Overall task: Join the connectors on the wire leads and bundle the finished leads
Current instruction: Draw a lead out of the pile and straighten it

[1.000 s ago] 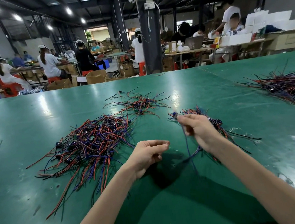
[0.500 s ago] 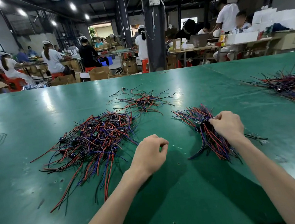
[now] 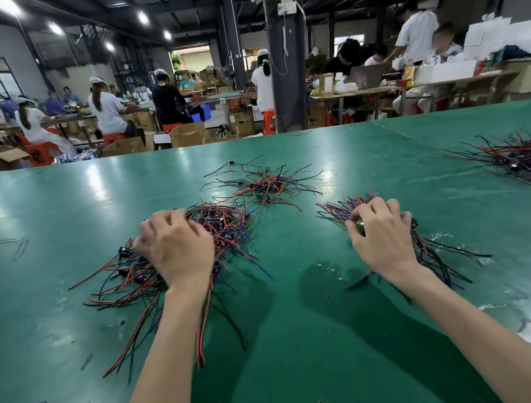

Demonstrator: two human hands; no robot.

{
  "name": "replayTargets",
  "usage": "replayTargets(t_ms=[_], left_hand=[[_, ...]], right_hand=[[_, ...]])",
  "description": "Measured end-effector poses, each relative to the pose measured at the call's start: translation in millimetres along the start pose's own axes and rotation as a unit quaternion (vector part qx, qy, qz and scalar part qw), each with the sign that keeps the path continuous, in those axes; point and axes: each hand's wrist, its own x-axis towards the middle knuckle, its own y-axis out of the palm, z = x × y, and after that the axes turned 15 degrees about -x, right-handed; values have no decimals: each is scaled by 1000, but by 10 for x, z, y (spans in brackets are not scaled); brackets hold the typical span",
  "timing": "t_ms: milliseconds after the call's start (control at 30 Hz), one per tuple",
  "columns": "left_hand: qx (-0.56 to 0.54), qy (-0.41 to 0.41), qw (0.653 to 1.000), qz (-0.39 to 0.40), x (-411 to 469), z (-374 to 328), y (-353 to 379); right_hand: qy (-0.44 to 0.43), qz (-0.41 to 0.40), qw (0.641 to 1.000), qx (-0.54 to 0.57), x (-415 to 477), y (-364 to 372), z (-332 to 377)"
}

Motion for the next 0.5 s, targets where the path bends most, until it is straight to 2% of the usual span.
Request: replayTargets(t_ms=[100, 167, 200, 267, 500], left_hand=[[113, -152, 975, 120, 107, 224, -58], [142, -205, 949, 192, 98, 281, -56], [138, -212, 946, 201, 88, 294, -43], [123, -203, 955, 180, 79, 311, -27], [7, -119, 993, 16, 88, 285, -54]], right_hand=[[-36, 0, 999, 20, -49, 15, 81], [-52, 14, 998, 33, -75, 28, 121], [-56, 23, 997, 39, -87, 33, 137], [-63, 36, 996, 52, -106, 38, 162], [-71, 57, 993, 78, -135, 20, 171]])
